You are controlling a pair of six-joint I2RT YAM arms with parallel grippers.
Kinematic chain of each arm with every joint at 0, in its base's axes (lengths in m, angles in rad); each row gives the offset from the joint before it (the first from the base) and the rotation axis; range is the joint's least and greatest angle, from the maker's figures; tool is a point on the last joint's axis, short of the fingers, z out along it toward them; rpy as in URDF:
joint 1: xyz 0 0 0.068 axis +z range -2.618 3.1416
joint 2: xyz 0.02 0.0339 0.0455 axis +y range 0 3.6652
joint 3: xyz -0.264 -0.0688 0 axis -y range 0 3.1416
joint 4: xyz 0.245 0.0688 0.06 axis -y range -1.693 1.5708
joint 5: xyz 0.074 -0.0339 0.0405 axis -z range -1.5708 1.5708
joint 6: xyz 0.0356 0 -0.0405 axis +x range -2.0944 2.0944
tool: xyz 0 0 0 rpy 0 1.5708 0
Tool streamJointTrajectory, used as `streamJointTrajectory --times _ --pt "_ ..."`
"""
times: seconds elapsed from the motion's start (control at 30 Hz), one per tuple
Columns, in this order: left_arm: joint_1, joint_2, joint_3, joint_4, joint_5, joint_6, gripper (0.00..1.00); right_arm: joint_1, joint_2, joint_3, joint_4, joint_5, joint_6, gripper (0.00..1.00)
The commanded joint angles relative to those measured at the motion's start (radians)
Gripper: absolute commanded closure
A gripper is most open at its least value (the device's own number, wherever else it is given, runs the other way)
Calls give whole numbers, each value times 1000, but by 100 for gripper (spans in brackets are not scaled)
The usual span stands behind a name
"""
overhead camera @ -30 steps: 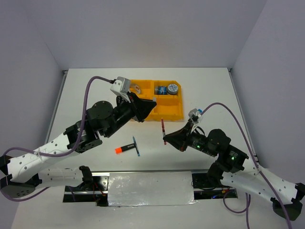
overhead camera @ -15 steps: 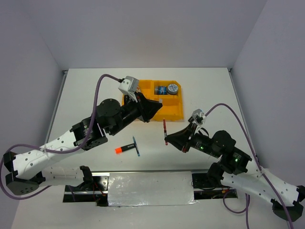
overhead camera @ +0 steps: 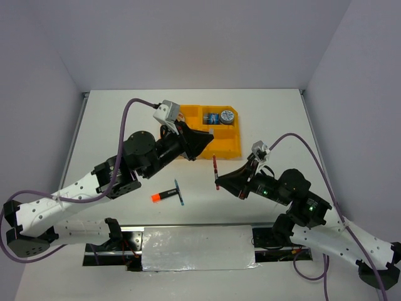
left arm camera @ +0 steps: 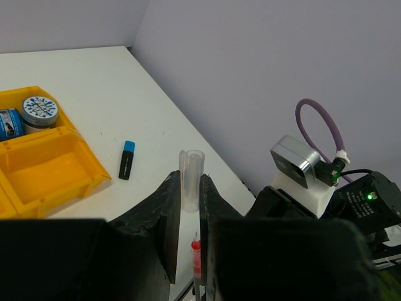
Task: Sort the stationery into containers
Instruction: Close the pen cap on the pen.
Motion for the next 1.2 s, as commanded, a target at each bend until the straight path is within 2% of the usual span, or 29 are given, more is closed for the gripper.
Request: streamJointTrajectory --times 0.0,1.17 --pt "-6 -27 -11 86 13 -7 99 8 13 61 57 15 9 100" --pt "-6 -27 -57 99 30 -30 99 8 93 131 51 78 3 100"
